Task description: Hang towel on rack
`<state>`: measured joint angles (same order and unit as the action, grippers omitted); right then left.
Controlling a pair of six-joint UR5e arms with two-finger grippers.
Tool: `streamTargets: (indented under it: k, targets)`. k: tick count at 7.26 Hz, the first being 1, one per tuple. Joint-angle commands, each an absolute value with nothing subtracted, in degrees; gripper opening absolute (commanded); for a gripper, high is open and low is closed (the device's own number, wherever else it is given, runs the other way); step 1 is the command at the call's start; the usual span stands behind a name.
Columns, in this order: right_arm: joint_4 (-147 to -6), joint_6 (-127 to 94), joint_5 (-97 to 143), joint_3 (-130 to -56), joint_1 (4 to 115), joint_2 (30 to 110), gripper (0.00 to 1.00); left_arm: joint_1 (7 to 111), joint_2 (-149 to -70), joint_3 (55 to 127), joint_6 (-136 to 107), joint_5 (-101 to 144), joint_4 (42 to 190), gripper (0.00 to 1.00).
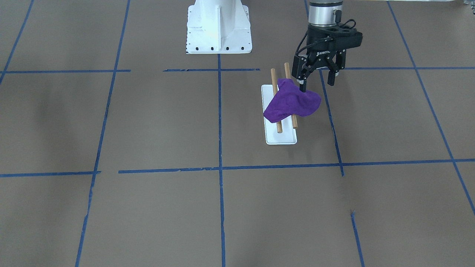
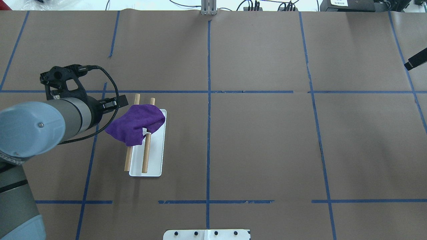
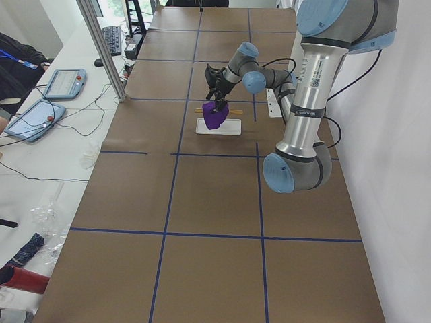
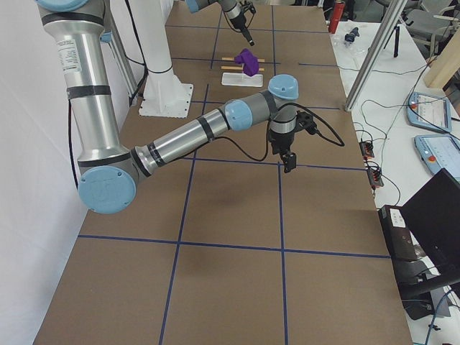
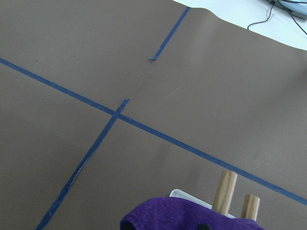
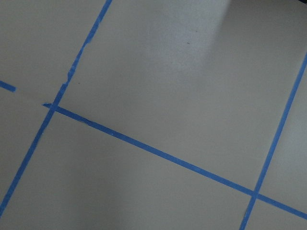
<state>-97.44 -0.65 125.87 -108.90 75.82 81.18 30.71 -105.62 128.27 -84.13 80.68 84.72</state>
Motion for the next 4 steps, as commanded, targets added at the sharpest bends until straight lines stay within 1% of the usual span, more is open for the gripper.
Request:
streamTargets:
  k: [1, 3, 4]
  targets:
    - [-103.9, 6.6, 125.9, -108.6, 79.2, 82.3, 1.00, 37.0, -106.4, 129.8, -74.9, 89.7, 82.2, 1.00]
    - [-107.3, 12.3, 130.3, -107.6, 84.4, 85.2, 1.00, 44.1, -107.3, 129.9, -65.6, 102.2, 80.7, 1.00]
    - [-107.4, 16.4, 133.2, -105.4, 87.6, 87.0, 1.00, 49.9, -107.4, 129.9, -57.6, 107.9, 77.2, 1.00]
